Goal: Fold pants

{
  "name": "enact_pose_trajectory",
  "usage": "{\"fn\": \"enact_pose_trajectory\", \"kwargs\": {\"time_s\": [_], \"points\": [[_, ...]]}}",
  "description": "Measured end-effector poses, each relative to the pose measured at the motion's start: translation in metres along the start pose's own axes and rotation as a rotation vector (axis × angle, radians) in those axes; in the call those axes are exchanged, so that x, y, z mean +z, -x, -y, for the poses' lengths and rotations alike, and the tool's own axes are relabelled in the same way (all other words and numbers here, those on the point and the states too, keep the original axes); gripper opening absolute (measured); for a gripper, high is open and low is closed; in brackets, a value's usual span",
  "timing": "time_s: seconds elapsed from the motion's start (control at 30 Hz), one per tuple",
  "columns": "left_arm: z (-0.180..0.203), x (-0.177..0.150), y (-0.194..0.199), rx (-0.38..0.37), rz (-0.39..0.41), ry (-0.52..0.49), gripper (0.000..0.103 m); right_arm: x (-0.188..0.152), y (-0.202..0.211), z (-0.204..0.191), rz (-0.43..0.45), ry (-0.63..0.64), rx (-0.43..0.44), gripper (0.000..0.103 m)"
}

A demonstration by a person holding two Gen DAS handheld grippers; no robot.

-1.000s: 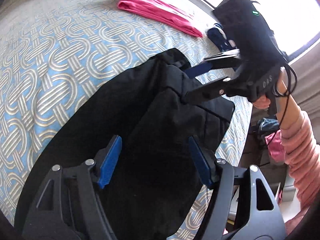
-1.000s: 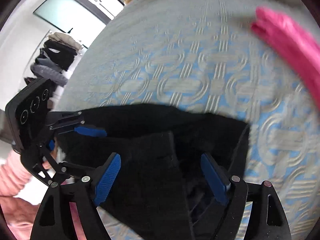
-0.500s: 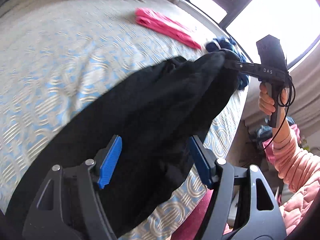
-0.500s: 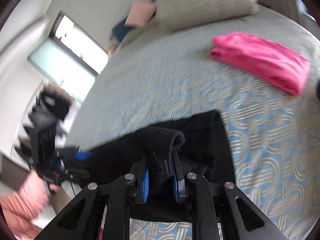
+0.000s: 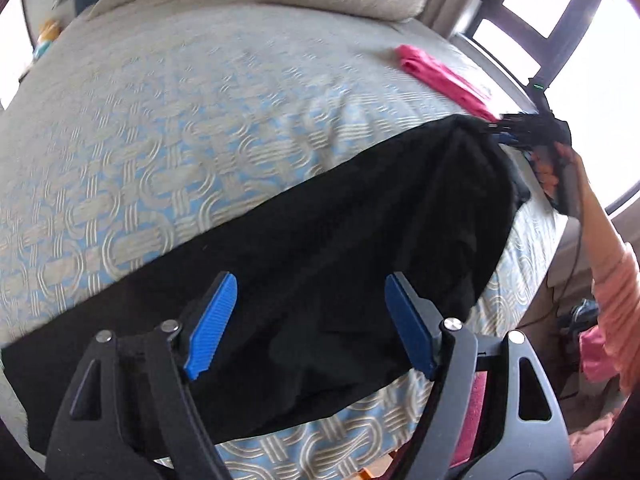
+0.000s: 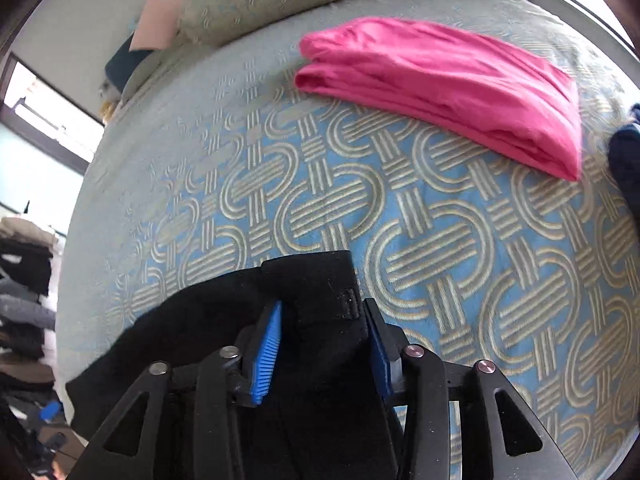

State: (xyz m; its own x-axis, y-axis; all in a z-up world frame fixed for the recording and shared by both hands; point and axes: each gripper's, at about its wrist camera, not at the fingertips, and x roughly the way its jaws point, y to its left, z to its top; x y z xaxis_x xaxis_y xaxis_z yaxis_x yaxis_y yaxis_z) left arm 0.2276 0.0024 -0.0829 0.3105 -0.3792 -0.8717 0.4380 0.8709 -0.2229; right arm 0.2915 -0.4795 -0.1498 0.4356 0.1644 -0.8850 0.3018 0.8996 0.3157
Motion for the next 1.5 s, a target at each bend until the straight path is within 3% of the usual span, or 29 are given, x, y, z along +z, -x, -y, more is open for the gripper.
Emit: {"fn": "enact_pose_trajectory", "kwargs": {"time_s": [0.2,0.27,0.33,0.37,0.4,0.43,0.47,0.5,0.6,0.7,0.8,0.93,1.0,1.1,1.2,1.37,1.4,1.47,1.5], "points": [[-0.047,-0.029,-0.022,0.010,-0.061,0.106,0.077,-0.027,0.066,-0.015,0.152,0.072,-0.201,0.046],[-0.065,-0.045,-0.022,0.005,-0.060,0.155,0.077,-0.057,0.085,-0.026,0.158,0.114,-0.091,0.050],[-0.083,-0.060,-0.022,0.028,-0.067,0.205,0.077,-0.086,0.077,-0.035,0.065,0.168,0.066,0.056],[-0.095,-0.068,-0.021,0.042,-0.068,0.243,0.077,-0.100,0.063,-0.036,-0.004,0.194,0.097,0.056],[-0.105,-0.074,-0.019,0.051,-0.064,0.271,0.077,-0.113,0.048,-0.034,-0.060,0.219,0.053,0.055],[-0.115,-0.081,-0.014,0.058,-0.053,0.302,0.077,-0.120,0.033,-0.030,-0.087,0.236,-0.045,0.053],[-0.126,-0.088,-0.006,0.068,-0.036,0.337,0.077,-0.127,0.016,-0.021,-0.123,0.248,-0.150,0.034],[-0.134,-0.093,0.001,0.076,-0.025,0.369,0.077,-0.130,0.011,-0.013,-0.116,0.222,-0.172,0.028],[-0.155,-0.119,0.038,0.079,0.052,0.451,0.077,-0.127,0.036,-0.018,-0.086,0.067,-0.181,0.029],[-0.169,-0.148,0.069,0.145,0.114,0.487,0.077,-0.149,0.073,-0.076,0.020,0.169,-0.058,0.031],[-0.196,-0.175,0.087,0.212,0.153,0.575,0.077,-0.193,0.075,-0.146,-0.018,0.347,0.092,0.040],[-0.253,-0.224,0.112,0.224,0.216,0.845,0.077,-0.249,0.047,-0.205,-0.083,0.483,0.056,0.040],[-0.272,-0.248,0.121,0.196,0.231,0.935,0.077,-0.263,0.032,-0.213,-0.129,0.449,0.079,0.041],[-0.282,-0.269,0.121,0.189,0.225,0.970,0.077,-0.275,0.021,-0.217,-0.174,0.358,0.098,0.041],[-0.288,-0.277,0.108,0.128,0.224,1.021,0.077,-0.280,0.015,-0.218,-0.204,0.313,0.092,0.041],[-0.295,-0.262,0.101,0.085,0.331,1.064,0.080,-0.276,0.022,-0.227,-0.177,0.285,0.080,0.041],[-0.296,-0.257,0.100,0.062,0.357,1.068,0.076,-0.276,0.023,-0.228,-0.168,0.273,0.073,0.041],[-0.301,-0.247,0.094,0.055,0.367,1.048,0.009,-0.276,0.020,-0.231,-0.151,0.259,0.046,0.041],[-0.305,-0.238,0.090,0.057,0.349,1.034,0.007,-0.277,0.020,-0.230,-0.145,0.251,0.033,0.041]]}}
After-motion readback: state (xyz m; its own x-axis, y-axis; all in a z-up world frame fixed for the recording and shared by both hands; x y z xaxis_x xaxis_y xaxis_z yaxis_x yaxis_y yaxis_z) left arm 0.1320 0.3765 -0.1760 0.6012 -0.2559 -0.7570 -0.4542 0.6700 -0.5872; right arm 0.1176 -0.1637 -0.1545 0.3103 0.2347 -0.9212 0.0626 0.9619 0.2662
